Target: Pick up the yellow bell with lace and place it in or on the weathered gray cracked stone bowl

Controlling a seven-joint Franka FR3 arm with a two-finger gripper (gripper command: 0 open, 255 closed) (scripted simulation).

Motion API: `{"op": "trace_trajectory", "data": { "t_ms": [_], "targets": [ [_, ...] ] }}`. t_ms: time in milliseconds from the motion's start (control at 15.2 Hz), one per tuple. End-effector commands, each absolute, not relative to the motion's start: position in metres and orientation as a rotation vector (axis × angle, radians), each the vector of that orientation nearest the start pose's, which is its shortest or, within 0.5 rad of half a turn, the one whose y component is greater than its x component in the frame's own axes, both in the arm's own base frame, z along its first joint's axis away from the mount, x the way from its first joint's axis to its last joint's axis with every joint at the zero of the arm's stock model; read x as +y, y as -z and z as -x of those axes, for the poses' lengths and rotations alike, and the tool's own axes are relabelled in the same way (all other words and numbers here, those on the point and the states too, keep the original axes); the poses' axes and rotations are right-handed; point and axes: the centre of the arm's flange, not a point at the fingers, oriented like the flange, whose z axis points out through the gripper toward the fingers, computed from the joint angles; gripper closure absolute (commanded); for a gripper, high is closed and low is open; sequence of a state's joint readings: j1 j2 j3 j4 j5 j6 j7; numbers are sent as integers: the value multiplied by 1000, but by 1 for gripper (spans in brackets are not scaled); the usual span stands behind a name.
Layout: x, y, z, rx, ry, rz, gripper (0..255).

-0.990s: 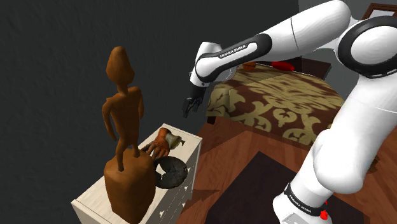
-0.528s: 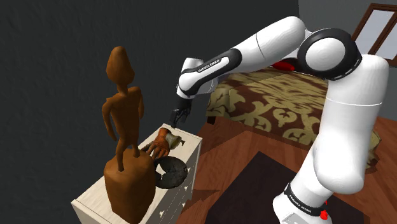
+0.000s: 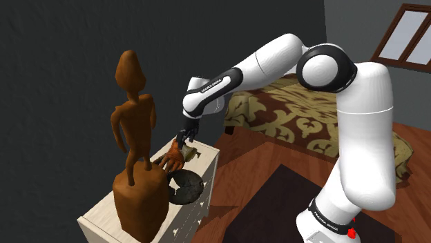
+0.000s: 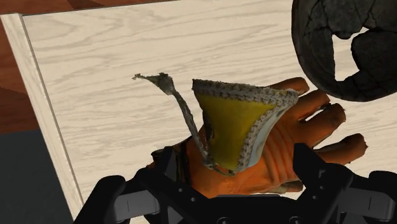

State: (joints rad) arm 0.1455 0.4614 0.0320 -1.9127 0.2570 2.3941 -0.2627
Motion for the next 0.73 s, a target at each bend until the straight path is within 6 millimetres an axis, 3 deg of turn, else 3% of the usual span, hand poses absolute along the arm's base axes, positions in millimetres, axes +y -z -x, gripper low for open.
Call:
{"op": "trace_trajectory", "data": {
  "t_ms": [0,132,660],
  "targets": [
    [114,-245,-622,-367,41,2929,0],
    [116,-237,-622,-367,41,2929,0],
    [116,-237,-622,-367,41,2929,0]
  ]
}}
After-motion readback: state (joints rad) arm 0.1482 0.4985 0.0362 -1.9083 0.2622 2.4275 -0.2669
